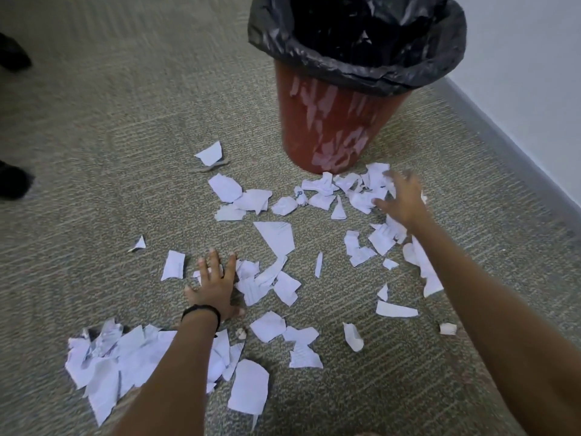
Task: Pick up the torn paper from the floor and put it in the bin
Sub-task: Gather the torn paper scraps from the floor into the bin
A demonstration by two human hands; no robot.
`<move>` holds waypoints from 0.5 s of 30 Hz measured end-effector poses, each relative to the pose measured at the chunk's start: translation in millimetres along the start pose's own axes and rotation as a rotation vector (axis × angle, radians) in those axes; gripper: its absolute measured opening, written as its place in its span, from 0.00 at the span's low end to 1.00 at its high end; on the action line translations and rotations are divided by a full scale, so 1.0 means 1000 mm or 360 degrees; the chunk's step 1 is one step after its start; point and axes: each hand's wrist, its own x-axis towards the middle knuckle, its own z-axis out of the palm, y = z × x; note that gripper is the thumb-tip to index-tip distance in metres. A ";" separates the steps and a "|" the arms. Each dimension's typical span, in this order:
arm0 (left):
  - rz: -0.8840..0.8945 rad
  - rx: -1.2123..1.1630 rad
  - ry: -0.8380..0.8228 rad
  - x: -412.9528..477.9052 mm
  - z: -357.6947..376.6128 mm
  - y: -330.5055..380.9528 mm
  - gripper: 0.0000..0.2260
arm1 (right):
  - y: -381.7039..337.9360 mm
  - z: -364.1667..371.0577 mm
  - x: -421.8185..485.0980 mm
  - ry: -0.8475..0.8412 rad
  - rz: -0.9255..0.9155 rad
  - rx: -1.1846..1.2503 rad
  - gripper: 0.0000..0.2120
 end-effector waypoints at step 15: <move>-0.0021 -0.0168 -0.0046 0.004 -0.001 0.002 0.47 | -0.009 0.057 0.023 0.0028 -0.0044 -0.0208 0.14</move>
